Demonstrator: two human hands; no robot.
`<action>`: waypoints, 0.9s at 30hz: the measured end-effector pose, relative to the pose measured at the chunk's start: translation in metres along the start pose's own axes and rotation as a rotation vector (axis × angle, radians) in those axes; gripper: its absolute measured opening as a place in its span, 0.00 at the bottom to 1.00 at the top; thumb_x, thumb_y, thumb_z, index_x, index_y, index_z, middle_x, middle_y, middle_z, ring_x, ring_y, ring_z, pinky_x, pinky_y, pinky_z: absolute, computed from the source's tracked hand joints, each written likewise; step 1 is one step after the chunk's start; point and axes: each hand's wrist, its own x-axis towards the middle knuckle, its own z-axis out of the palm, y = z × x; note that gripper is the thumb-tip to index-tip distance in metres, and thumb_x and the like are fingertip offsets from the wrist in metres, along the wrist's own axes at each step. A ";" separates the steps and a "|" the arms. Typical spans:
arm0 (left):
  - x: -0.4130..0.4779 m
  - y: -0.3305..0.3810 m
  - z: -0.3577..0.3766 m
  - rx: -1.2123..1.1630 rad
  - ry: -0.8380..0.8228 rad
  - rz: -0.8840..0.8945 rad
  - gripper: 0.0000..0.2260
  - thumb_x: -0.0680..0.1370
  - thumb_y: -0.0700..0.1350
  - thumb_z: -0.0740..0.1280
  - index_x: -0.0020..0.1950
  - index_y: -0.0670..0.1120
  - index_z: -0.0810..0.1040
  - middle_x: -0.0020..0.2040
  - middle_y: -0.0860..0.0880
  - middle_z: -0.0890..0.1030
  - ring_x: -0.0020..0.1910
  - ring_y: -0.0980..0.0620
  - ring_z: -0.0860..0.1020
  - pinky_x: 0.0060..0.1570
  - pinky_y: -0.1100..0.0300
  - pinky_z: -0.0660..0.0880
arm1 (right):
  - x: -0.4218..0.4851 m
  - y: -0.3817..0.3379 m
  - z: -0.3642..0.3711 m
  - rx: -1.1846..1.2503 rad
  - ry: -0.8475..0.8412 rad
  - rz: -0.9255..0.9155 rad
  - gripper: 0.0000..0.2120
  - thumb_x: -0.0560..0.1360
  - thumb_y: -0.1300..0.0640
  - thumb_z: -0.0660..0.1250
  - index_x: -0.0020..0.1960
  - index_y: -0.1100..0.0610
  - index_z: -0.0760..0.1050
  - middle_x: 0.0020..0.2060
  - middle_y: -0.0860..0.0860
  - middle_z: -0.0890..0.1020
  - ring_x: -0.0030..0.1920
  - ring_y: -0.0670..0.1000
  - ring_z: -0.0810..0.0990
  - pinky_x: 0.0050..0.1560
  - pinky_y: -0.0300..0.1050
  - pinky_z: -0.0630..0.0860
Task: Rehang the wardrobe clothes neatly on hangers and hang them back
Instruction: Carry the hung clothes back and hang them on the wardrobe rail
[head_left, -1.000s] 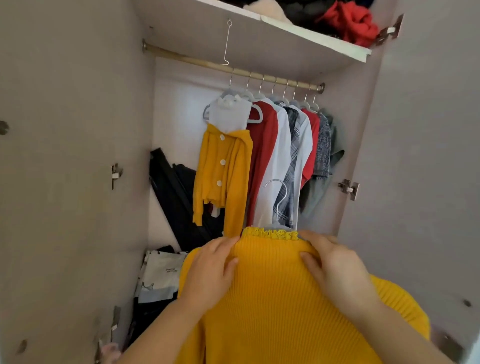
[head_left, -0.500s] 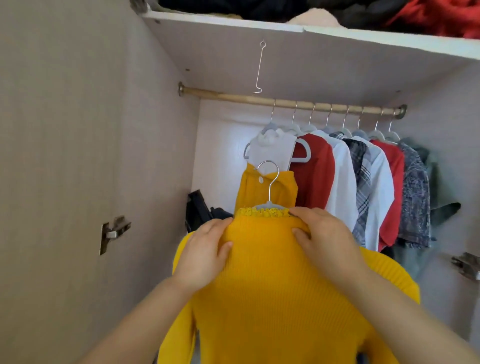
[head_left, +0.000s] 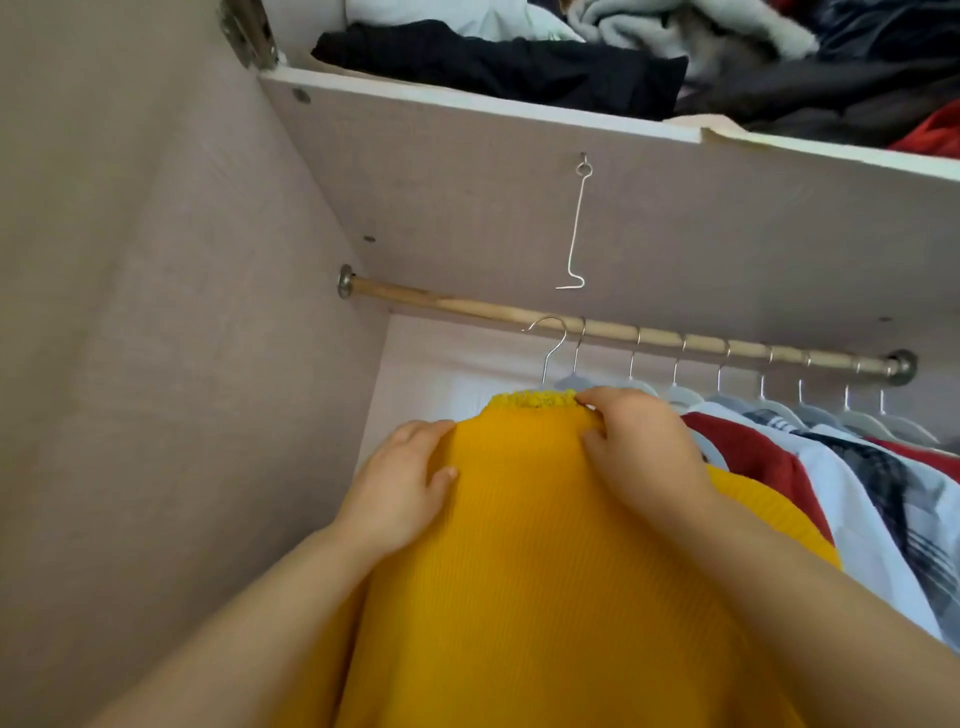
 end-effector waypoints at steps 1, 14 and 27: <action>0.012 -0.005 0.003 0.006 0.010 0.006 0.22 0.76 0.45 0.64 0.70 0.46 0.66 0.67 0.47 0.70 0.66 0.49 0.68 0.64 0.61 0.61 | 0.014 0.002 0.005 -0.008 0.012 0.008 0.21 0.75 0.62 0.60 0.67 0.51 0.70 0.61 0.54 0.76 0.58 0.57 0.75 0.54 0.49 0.73; 0.085 -0.044 0.023 0.102 0.038 0.031 0.23 0.77 0.44 0.64 0.71 0.46 0.65 0.68 0.45 0.69 0.67 0.47 0.66 0.64 0.62 0.59 | 0.117 0.029 0.051 -0.030 0.064 0.040 0.17 0.73 0.66 0.60 0.60 0.55 0.76 0.56 0.60 0.79 0.56 0.61 0.76 0.54 0.51 0.74; 0.094 -0.046 0.054 0.122 0.001 0.019 0.23 0.78 0.48 0.61 0.73 0.50 0.61 0.70 0.49 0.65 0.68 0.50 0.65 0.65 0.58 0.63 | 0.128 0.035 0.080 -0.147 0.000 -0.040 0.14 0.73 0.67 0.58 0.55 0.56 0.75 0.54 0.56 0.77 0.55 0.59 0.76 0.48 0.47 0.73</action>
